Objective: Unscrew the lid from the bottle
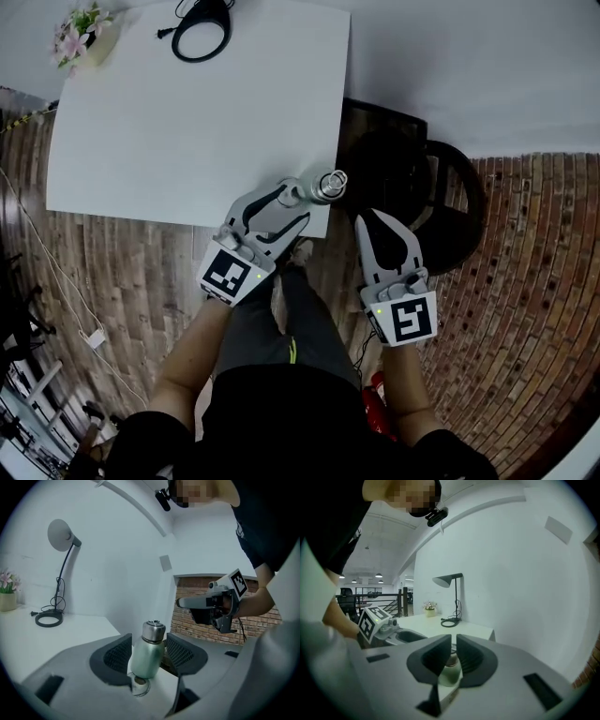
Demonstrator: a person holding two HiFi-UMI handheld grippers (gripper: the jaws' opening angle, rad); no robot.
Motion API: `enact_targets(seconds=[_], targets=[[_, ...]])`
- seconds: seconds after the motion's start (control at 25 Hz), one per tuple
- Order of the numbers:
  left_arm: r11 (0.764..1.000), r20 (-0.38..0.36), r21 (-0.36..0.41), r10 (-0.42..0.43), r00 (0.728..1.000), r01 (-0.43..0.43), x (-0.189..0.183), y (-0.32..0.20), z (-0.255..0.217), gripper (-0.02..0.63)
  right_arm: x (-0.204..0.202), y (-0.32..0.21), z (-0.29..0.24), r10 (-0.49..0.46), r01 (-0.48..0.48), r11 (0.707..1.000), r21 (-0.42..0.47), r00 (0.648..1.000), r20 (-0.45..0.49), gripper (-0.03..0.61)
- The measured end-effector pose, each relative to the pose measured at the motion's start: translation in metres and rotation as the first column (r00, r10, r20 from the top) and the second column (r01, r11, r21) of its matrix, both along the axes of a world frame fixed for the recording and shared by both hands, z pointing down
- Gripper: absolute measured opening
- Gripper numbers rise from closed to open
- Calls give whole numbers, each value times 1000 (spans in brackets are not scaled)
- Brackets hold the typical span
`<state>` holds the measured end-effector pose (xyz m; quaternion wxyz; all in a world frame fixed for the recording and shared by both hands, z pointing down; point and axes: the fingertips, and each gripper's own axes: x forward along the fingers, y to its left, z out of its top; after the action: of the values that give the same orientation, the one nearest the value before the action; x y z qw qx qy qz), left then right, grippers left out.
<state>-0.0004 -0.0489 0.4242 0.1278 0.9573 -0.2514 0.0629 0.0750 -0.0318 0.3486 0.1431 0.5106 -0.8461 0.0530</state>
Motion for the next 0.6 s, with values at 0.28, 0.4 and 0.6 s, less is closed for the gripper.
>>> enact_targets(seconds=[0.28,0.4,0.6], targets=[[994,46,50,93,995,-96,28,-13,33,316,-14,-10,32,-88,88,994,-60,996,-2,154],[991,64,48,121,991,-124,39,-18,44,339,-18,-16,43,-75,76,995,-64,997,23,227],[986,68,56,155,986,-159,53,-25,52,356,-23,-31,55,-28,33,998,-57,996,80,275]])
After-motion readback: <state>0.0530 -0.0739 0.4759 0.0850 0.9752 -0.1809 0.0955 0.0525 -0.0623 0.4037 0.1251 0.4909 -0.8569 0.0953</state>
